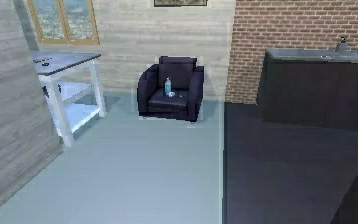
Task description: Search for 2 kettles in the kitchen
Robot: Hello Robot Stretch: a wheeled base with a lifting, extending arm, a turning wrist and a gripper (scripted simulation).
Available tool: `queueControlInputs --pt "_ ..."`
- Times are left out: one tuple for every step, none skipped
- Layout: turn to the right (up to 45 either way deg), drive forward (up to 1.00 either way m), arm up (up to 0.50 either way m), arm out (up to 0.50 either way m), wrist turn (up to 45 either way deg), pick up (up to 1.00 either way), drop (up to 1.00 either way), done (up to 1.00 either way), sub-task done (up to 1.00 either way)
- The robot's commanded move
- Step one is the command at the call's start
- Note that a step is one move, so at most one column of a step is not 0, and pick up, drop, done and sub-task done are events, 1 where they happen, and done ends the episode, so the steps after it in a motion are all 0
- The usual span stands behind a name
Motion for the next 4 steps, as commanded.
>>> queueControlInputs --pt "9.0 0.0 0.0 0.0 0.0 0.0 0.0 0.0 0.0" --pt "0.0 1.0 0.0 0.0 0.0 0.0 0.0 0.0 0.0" --pt "15.0 0.0 0.0 0.0 0.0 0.0 0.0 0.0 0.0" --pt "0.0 0.15 0.0 0.0 0.0 0.0 0.0 0.0 0.0"
